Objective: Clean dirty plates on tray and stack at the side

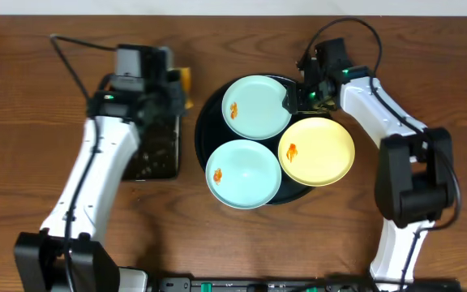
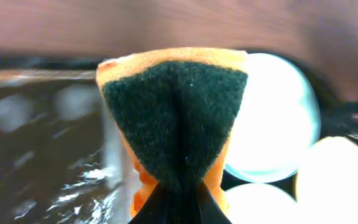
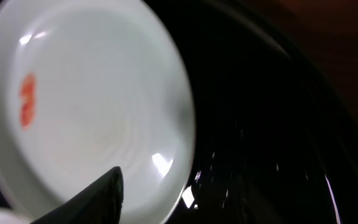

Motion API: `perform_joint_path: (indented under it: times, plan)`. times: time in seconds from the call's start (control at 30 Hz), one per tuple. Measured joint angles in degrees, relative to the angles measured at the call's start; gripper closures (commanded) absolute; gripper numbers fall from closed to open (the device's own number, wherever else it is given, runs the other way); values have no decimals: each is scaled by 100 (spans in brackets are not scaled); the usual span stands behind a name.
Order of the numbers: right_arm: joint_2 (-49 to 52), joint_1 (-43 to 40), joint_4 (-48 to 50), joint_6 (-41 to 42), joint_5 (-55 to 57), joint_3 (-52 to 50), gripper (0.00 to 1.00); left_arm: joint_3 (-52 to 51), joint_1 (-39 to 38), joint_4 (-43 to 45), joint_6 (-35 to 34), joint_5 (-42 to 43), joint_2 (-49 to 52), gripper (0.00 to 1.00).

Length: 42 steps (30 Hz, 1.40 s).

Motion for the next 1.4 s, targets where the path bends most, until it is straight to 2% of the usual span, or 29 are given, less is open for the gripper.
perform_joint_path:
  times: [0.07,0.13,0.2,0.27,0.43,0.57,0.67,0.93,0.97,1.0,1.03,1.1,1.2,1.4]
  plan:
    - [153,2,125,39,2,0,58,2,-389,282,-79,81,20,93]
    - [238,4,151,37,9,0,68,2,-706,479,-155,118,81,93]
    - [260,7,201,42,7,0,72,0,-973,549,-304,109,203,93]
    - [260,15,269,66,9,2,81,2,-1095,570,-450,87,376,93]
    - [260,68,306,96,31,4,91,2,-1250,758,-855,50,1207,93]
    - [260,70,317,153,201,4,91,0,-1366,1104,-1027,116,1690,93]
    - [260,72,332,162,315,4,99,0,-1451,1239,-1093,170,1860,93]
    - [363,133,433,321,479,68,99,0,-1478,1456,-1193,181,1910,93]
    - [411,149,452,332,457,101,98,0,-1478,1456,-1198,184,1910,93]
    - [459,164,479,343,417,131,91,0,-1480,1456,-1198,188,1910,92]
    - [501,184,490,350,382,157,78,0,-1480,1453,-1198,201,1910,93]
    - [586,219,498,391,254,170,75,0,-1480,1460,-1198,203,1910,93]
    - [584,247,518,433,203,208,97,0,-1480,1458,-1198,205,1910,92]
    - [605,216,498,452,144,205,99,0,-1480,1464,-1198,203,1910,92]
